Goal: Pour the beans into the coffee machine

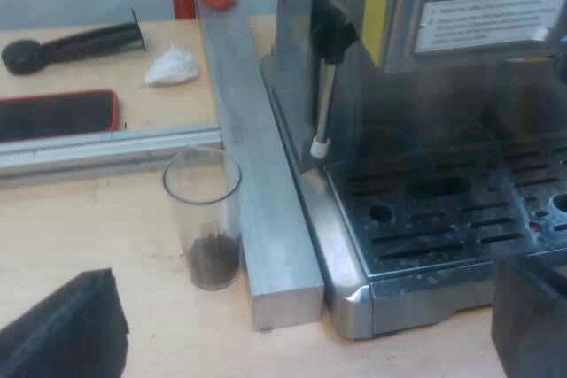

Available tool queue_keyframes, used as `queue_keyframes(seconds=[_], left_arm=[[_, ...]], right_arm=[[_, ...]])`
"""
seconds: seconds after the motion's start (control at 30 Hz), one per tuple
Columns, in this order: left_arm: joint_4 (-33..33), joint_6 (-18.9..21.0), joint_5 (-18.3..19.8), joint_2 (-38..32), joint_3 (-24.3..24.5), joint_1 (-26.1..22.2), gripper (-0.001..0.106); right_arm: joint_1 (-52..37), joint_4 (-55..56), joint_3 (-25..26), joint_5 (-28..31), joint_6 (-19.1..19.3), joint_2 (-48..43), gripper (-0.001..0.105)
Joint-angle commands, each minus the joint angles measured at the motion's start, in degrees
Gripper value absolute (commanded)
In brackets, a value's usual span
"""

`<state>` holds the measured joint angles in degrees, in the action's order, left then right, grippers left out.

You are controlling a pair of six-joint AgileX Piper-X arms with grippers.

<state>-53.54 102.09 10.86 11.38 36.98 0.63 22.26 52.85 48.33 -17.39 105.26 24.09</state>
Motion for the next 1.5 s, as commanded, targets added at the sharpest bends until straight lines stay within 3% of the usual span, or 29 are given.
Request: queue_keyframes(seconds=[0.03,0.23,0.43,0.53,0.6,0.67,0.77,0.93,1.17,1.27,1.5], left_arm=[[1.7,2.8,-1.5,3.1,0.4,0.0,0.086],[5.3,4.4,-2.1,8.4,0.4,0.0,0.086],[7.3,4.2,-2.6,13.2,0.2,-2.7,0.086],[8.0,1.9,0.0,15.3,0.2,-7.2,0.086],[8.6,-1.5,4.4,17.0,0.2,-12.1,0.086],[9.4,-3.0,4.5,17.9,0.0,-13.7,0.086],[11.0,-5.3,6.1,18.1,-1.4,-12.9,0.086],[13.0,-7.7,6.1,18.1,-4.8,-10.0,0.086],[25.3,-7.7,6.3,18.1,-13.2,-9.0,0.086],[29.4,-7.7,9.5,18.1,-15.8,-9.0,0.086],[43.4,-7.7,9.6,22.4,-23.0,-9.0,0.086]], right_arm=[[4.1,-5.7,0.9,-4.2,1.2,2.6,0.074],[13.3,-13.1,0.9,-3.6,3.1,7.3,0.074],[22.8,-19.9,0.9,4.9,3.1,12.9,0.074],[27.6,-24.8,0.9,9.9,3.0,16.0,0.074],[31.0,-28.6,0.9,12.6,2.5,18.6,0.074],[32.7,-31.0,0.9,14.2,1.3,20.6,0.074],[35.0,-34.4,0.9,16.4,-1.0,23.8,0.074],[36.7,-39.3,0.4,17.4,-1.6,28.2,0.074],[36.7,-48.4,-2.4,18.9,-4.1,32.3,0.074],[36.7,-49.2,-2.8,18.8,-4.4,33.3,0.074],[36.7,-50.0,-2.8,20.2,-5.1,36.7,0.074]])
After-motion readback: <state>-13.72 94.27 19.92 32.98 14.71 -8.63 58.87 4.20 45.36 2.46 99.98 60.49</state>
